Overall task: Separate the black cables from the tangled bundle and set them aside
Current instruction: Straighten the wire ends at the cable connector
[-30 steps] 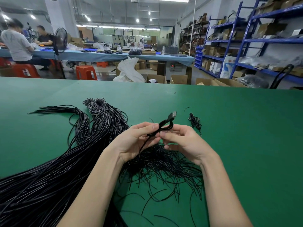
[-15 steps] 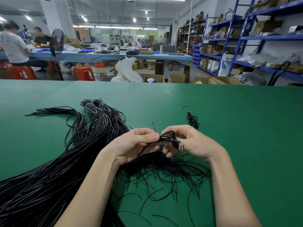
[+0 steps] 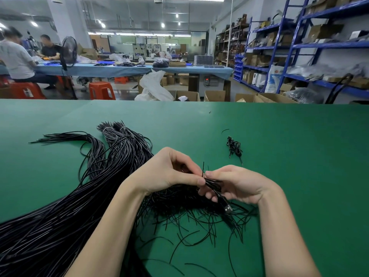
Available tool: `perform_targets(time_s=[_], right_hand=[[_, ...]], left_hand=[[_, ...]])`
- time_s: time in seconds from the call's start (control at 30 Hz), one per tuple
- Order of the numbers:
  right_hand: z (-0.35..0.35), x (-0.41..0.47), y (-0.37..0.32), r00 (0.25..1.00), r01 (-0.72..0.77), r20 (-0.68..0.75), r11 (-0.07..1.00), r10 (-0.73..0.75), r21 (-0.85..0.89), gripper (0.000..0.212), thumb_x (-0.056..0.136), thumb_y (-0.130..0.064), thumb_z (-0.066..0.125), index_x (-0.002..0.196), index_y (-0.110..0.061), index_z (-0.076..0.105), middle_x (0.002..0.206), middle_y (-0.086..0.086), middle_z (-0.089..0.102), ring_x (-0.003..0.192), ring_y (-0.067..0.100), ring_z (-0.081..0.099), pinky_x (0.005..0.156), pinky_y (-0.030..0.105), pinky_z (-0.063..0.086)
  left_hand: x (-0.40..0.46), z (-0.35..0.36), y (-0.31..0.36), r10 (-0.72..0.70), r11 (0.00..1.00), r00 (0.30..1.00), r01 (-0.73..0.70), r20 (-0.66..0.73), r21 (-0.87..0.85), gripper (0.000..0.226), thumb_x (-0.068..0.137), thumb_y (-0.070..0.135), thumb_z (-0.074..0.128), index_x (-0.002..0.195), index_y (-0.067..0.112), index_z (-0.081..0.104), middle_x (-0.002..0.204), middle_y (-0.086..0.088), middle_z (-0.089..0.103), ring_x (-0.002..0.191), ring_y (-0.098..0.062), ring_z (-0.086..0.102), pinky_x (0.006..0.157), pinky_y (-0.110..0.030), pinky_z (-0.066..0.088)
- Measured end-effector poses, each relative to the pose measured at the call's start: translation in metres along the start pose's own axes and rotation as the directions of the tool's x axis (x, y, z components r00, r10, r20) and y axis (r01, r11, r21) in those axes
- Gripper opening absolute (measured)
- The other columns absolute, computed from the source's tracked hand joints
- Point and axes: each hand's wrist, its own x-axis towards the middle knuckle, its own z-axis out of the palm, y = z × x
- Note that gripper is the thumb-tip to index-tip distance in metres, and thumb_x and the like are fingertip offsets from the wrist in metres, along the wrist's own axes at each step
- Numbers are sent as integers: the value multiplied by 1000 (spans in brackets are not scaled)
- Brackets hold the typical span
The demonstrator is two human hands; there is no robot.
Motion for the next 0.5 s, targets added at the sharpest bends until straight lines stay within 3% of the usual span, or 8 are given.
perform_targets(time_s=[0.2, 0.27, 0.4, 0.5], right_hand=[[-4, 2, 2, 999, 48, -4, 997, -47, 55, 12, 81, -21, 73, 83, -13, 82, 75, 0, 73, 60, 4, 66, 53, 12, 52], [-3, 5, 3, 994, 76, -73, 997, -79, -32, 9, 79, -21, 77, 82, -13, 81, 70, -3, 70, 57, 2, 62, 52, 13, 49], [0, 13, -3, 942, 113, -243, 898, -233, -425, 5, 89, -16, 78, 88, -13, 81, 76, -3, 75, 66, 8, 59, 63, 19, 48], [6, 18, -8, 859, 132, -309, 760, -407, -636, 4, 87, -25, 80, 85, -23, 82, 82, -9, 78, 78, 5, 69, 80, 25, 53]], left_hand=[[0, 2, 4, 33, 998, 999, -34, 21, 52, 9, 74, 17, 88, 77, 18, 80, 91, -17, 76, 89, -39, 70, 93, -58, 51], [1, 2, 5, 11, 991, 1000, -13, 11, 133, 12, 73, 24, 89, 80, 18, 81, 91, -15, 77, 93, -46, 68, 93, -62, 51], [5, 3, 5, -43, 919, 998, 56, -42, 390, 9, 73, 25, 90, 77, 27, 82, 81, 2, 78, 86, -26, 73, 87, -46, 57], [7, 3, 4, -31, 869, 982, 118, -186, 480, 10, 70, 25, 91, 71, 28, 81, 72, 8, 76, 72, -13, 72, 73, -29, 57]])
